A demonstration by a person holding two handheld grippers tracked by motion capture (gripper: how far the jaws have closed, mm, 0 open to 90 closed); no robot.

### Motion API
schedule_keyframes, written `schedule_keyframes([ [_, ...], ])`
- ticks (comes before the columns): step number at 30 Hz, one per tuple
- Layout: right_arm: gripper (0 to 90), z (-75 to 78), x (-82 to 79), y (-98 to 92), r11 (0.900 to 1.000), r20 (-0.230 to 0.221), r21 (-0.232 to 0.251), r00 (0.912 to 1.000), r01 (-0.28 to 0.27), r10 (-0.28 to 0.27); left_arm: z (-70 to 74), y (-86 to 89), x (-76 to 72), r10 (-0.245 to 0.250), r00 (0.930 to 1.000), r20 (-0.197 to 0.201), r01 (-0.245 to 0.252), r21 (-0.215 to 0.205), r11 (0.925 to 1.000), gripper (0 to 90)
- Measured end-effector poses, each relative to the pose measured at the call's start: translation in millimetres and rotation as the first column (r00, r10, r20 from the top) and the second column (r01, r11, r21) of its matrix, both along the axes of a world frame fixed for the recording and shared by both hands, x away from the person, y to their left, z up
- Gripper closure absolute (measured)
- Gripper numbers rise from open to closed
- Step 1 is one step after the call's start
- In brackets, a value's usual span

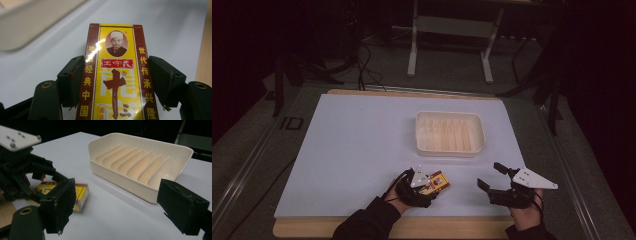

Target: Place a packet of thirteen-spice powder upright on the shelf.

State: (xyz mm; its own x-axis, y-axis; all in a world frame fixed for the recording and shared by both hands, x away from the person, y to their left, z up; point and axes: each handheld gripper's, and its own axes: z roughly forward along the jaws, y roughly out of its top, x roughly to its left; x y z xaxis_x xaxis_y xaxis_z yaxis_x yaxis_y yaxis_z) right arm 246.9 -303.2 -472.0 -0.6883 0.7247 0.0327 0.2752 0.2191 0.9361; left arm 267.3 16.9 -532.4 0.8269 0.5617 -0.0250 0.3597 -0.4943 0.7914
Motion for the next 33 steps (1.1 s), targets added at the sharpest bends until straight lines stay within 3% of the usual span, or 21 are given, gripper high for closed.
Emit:
schedule_keyframes([
  [2,15.5,-0.3,0.1,0.2,1.000,-0.002,-0.001,1.0000,0.001,-0.001,5.3,2.7,0.0,0.006,1.0000,0.003,-0.006,-0.027,0.9996,33.4],
  [6,15.5,-0.3,0.2,0.4,1.000,-0.001,-0.003,1.0000,0.000,0.000,10.2,4.2,-1.8,0.006,0.9999,0.014,-0.006,-0.038,0.9993,33.5],
  [15,15.6,1.7,-0.7,0.9,1.000,0.000,0.002,1.0000,0.001,-0.001,32.0,10.6,-12.8,0.000,0.9966,0.082,0.008,-0.094,0.9955,33.6],
  [21,16.4,5.6,-3.3,3.9,1.000,-0.005,0.011,1.0000,-0.008,0.008,38.2,13.0,-18.0,0.005,0.9947,0.103,0.008,-0.120,0.9928,33.6],
  [26,19.0,11.5,-7.6,8.9,1.000,0.001,0.021,0.9999,-0.014,0.014,44.3,16.2,-19.2,0.020,0.9928,0.118,-0.001,-0.161,0.9869,33.6],
  [29,19.0,14.8,-10.4,13.0,0.999,0.006,0.031,0.9999,-0.014,0.013,47.2,17.3,-18.7,0.038,0.9915,0.125,-0.017,-0.166,0.9861,33.5],
  [31,19.0,16.9,-12.5,15.6,0.999,0.007,0.039,0.9999,-0.015,0.015,47.2,19.6,-17.8,0.036,0.9923,0.118,-0.011,-0.205,0.9787,33.5],
  [33,19.0,18.8,-14.7,18.4,0.999,0.013,0.047,0.9997,-0.020,0.019,47.0,20.9,-17.2,0.029,0.9927,0.117,-0.003,-0.215,0.9766,33.5],
])
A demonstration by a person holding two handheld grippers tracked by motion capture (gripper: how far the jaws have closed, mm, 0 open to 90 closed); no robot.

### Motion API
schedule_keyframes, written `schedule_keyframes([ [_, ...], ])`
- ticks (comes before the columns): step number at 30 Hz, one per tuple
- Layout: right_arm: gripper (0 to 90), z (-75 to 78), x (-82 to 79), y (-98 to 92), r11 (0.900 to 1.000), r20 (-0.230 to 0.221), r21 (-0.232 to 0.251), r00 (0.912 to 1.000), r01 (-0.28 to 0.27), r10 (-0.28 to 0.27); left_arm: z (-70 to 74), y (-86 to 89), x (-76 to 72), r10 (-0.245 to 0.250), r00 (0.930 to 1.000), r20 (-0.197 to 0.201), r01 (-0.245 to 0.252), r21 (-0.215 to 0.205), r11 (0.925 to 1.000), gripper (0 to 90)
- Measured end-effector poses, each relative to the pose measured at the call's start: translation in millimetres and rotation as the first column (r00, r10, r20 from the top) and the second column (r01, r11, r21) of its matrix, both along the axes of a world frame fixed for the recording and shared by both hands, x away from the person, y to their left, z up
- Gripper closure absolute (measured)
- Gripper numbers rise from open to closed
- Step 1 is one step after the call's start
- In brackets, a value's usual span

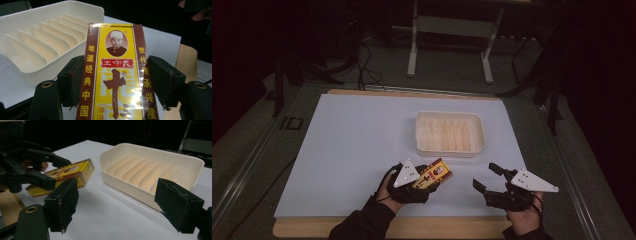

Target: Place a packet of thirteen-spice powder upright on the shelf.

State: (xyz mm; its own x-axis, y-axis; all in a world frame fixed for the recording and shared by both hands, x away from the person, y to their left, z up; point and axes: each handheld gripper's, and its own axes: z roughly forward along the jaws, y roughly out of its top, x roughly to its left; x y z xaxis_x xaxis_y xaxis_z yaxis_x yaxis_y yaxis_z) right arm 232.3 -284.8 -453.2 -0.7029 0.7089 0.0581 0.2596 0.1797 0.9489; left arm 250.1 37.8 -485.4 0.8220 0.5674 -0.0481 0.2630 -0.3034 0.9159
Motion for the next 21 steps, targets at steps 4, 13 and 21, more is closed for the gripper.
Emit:
schedule_keyframes([
  [4,19.4,5.2,-1.2,4.8,1.000,-0.026,0.011,0.9995,-0.020,0.020,0.2,2.5,-1.1,0.008,0.9998,0.017,-0.007,-0.032,0.9995,33.5],
  [13,19.4,26.9,-3.7,17.7,0.999,0.030,0.034,0.9991,-0.030,0.029,1.7,4.0,-4.5,0.036,0.9964,0.076,-0.028,-0.103,0.9943,33.5],
  [21,16.0,41.0,2.1,33.4,0.995,0.019,0.078,0.9979,-0.063,0.062,-0.2,7.8,-6.1,0.057,0.9911,0.121,-0.032,-0.199,0.9795,33.5],
])
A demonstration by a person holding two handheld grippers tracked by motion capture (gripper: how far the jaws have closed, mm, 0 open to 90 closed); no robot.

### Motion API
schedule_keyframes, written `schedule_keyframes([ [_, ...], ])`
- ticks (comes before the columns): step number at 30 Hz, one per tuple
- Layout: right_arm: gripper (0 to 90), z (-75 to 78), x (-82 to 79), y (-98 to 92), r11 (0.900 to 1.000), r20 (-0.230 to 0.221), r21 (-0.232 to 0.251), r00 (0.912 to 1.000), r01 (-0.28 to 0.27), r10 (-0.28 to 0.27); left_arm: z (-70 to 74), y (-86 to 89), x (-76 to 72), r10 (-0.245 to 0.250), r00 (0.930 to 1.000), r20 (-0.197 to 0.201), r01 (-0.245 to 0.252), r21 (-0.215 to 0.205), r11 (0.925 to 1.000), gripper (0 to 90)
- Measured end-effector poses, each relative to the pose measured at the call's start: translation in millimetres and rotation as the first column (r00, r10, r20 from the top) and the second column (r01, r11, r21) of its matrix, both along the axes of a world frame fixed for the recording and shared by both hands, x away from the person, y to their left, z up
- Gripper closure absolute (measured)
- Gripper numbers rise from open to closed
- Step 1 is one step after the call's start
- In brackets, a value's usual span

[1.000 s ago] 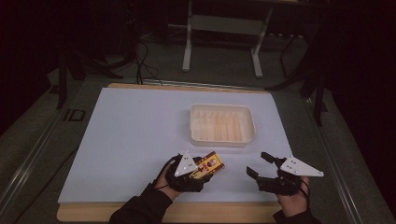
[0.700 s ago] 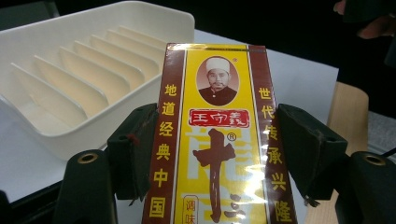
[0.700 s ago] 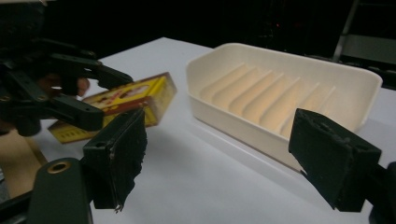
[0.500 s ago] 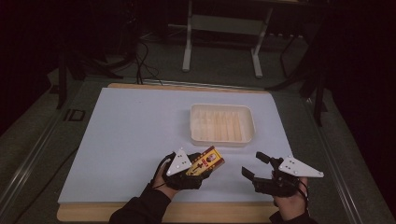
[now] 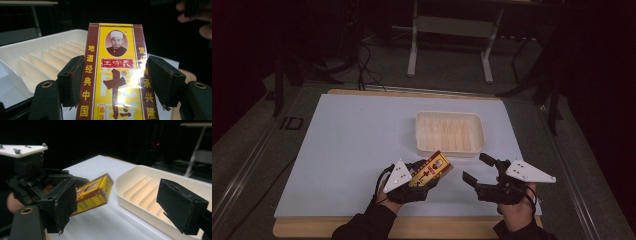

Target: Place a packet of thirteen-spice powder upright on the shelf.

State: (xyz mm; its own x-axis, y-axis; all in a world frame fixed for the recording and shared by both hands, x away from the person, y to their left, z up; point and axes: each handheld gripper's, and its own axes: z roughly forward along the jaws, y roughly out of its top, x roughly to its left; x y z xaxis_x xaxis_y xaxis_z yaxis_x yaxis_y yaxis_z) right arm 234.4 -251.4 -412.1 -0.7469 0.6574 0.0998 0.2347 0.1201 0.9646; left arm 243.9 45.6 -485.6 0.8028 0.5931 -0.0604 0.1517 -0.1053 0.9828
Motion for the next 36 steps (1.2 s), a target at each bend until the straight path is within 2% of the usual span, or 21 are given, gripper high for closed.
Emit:
schedule_keyframes([
  [2,16.0,1.4,1.4,4.6,1.000,-0.021,0.017,0.9997,-0.014,0.014,-0.1,1.2,-0.4,-0.002,1.0000,0.009,0.002,-0.022,0.9998,33.5],
  [5,16.0,2.5,2.9,12.5,1.000,-0.019,0.019,0.9996,-0.019,0.019,-0.1,1.8,-1.7,0.001,0.9997,0.025,0.000,-0.038,0.9993,33.5],
  [8,15.9,3.2,4.4,19.3,0.998,-0.031,0.055,0.9991,-0.028,0.030,0.1,2.0,-2.2,0.009,0.9995,0.030,-0.008,-0.043,0.9990,33.4],
  [12,13.1,3.8,6.9,29.5,0.998,-0.037,0.064,0.9989,-0.028,0.030,1.2,3.5,-4.0,0.039,0.9980,0.048,-0.037,-0.056,0.9978,33.4],
  [14,12.7,3.6,8.0,35.4,0.998,-0.031,0.061,0.9993,-0.021,0.023,1.7,5.1,-4.6,0.053,0.9961,0.070,-0.048,-0.073,0.9962,33.4],
  [16,12.8,3.7,8.2,40.5,0.997,-0.027,0.073,0.9995,-0.017,0.019,2.1,7.2,-4.3,0.048,0.9965,0.068,-0.041,-0.103,0.9938,33.4],
  [21,13.2,3.1,7.5,53.4,0.990,-0.047,0.141,0.9988,-0.007,0.013,1.3,7.0,-8.1,0.075,0.9907,0.114,-0.061,-0.124,0.9904,33.5],
  [24,14.2,1.0,7.0,60.4,0.988,-0.048,0.154,0.9988,0.002,0.005,1.5,6.0,-10.5,0.090,0.9863,0.138,-0.073,-0.125,0.9896,33.4],
  [28,20.8,-1.6,7.0,69.2,0.982,-0.095,0.190,0.9952,-0.004,0.022,1.0,6.3,-12.0,0.110,0.9816,0.156,-0.090,-0.130,0.9874,33.4],
  [30,21.2,-2.5,6.9,71.6,0.980,-0.107,0.198,0.9940,-0.003,0.024,1.0,6.4,-12.1,0.106,0.9815,0.159,-0.085,-0.132,0.9876,33.3],
  [31,21.5,-3.8,6.8,73.8,0.979,-0.115,0.205,0.9932,0.008,0.016,1.2,6.6,-13.1,0.121,0.9773,0.174,-0.099,-0.129,0.9867,33.3],
  [32,24.3,-6.7,8.2,75.6,0.970,-0.156,0.242,0.9877,0.028,0.010,1.2,6.8,-13.3,0.117,0.9769,0.179,-0.094,-0.133,0.9867,33.3],
  [33,24.4,-8.1,8.9,76.2,0.966,-0.172,0.255,0.9851,0.036,0.009,1.3,6.7,-13.8,0.122,0.9753,0.184,-0.098,-0.133,0.9863,33.3],
  [36,27.9,-9.9,10.5,78.3,0.966,-0.187,0.255,0.9822,0.036,0.012,1.7,6.5,-14.2,0.118,0.9748,0.189,-0.094,-0.132,0.9868,33.3],
])
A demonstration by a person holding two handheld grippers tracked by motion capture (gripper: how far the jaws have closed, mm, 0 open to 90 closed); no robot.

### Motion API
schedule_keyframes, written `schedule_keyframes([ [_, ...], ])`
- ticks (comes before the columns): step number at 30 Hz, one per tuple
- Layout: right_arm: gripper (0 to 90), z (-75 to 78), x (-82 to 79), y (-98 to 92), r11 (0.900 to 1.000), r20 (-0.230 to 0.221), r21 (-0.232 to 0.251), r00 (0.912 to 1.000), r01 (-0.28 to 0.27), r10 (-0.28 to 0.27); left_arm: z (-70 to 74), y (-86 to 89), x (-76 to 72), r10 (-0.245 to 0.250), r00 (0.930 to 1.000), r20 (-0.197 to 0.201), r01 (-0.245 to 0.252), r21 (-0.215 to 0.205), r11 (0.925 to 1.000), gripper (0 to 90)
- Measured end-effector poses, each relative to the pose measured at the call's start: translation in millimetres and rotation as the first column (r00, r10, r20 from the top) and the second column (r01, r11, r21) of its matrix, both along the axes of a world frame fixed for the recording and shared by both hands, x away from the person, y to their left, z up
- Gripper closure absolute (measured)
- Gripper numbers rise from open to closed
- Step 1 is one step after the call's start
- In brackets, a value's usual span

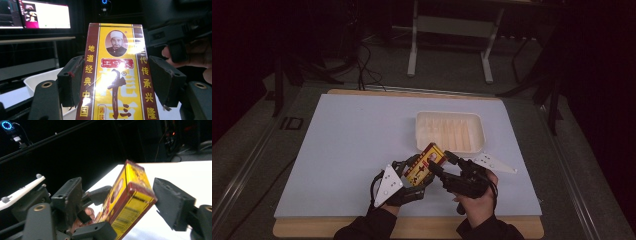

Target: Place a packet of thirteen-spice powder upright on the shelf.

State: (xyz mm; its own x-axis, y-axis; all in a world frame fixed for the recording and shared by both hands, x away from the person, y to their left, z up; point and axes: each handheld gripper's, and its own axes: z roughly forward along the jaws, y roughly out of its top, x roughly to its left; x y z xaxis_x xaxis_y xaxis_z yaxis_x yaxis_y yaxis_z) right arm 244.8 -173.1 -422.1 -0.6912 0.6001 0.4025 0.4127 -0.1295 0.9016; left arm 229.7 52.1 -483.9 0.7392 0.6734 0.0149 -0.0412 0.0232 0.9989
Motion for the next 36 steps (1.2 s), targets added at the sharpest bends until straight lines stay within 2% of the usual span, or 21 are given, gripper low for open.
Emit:
schedule_keyframes([
  [4,38.9,1.3,4.5,4.0,1.000,-0.023,0.017,0.9997,0.007,-0.007,-0.1,0.5,-1.2,-0.003,0.9998,0.021,0.003,-0.018,0.9998,33.2],
  [6,45.5,2.2,8.4,4.7,1.000,-0.060,0.027,0.9982,-0.002,0.003,0.0,1.3,-1.0,-0.003,0.9997,0.024,0.003,-0.024,0.9997,33.2],
  [8,50.5,1.9,11.4,5.6,1.000,-0.076,0.027,0.9971,0.006,-0.004,-0.7,1.3,-0.3,-0.007,0.9995,0.031,0.008,-0.030,0.9995,33.2],
  [10,56.4,1.3,14.6,7.6,1.000,-0.108,0.028,0.9941,0.002,0.001,-1.8,0.3,-0.7,0.002,0.9998,0.021,-0.002,-0.029,0.9996,33.0],
  [12,64.2,1.1,16.2,8.3,1.000,-0.132,0.025,0.9911,0.015,-0.012,-3.3,-0.1,0.2,-0.005,0.9999,-0.011,0.005,-0.039,0.9992,32.9],
  [14,66.7,1.4,16.5,9.6,1.000,-0.145,0.024,0.9894,0.013,-0.010,-4.1,-1.1,0.5,0.002,0.9998,-0.022,-0.003,-0.027,0.9996,32.6],
  [18,67.2,3.5,14.9,13.7,1.000,-0.120,-0.015,0.9925,0.019,-0.021,-3.0,-1.2,0.9,0.009,0.9990,-0.045,-0.011,-0.037,0.9993,31.6],
  [21,67.3,4.7,15.3,17.4,0.999,-0.120,-0.041,0.9927,0.008,-0.013,-1.1,-0.9,1.3,0.009,0.9987,-0.050,-0.011,-0.045,0.9989,30.0],
  [24,67.4,6.4,15.1,20.6,0.998,-0.098,-0.064,0.9952,0.002,-0.008,1.8,0.2,1.2,0.020,0.9985,-0.052,-0.023,-0.052,0.9984,26.6],
  [28,67.3,11.0,17.2,21.1,0.997,-0.067,-0.075,0.9975,0.014,-0.019,5.6,1.4,1.5,0.040,0.9969,-0.067,-0.043,-0.048,0.9979,18.7],
  [36,67.4,21.1,27.3,16.4,0.992,0.002,-0.111,0.9977,0.067,-0.068,6.8,3.1,0.6,0.045,0.9917,-0.120,-0.049,-0.031,0.9983,14.1],
])
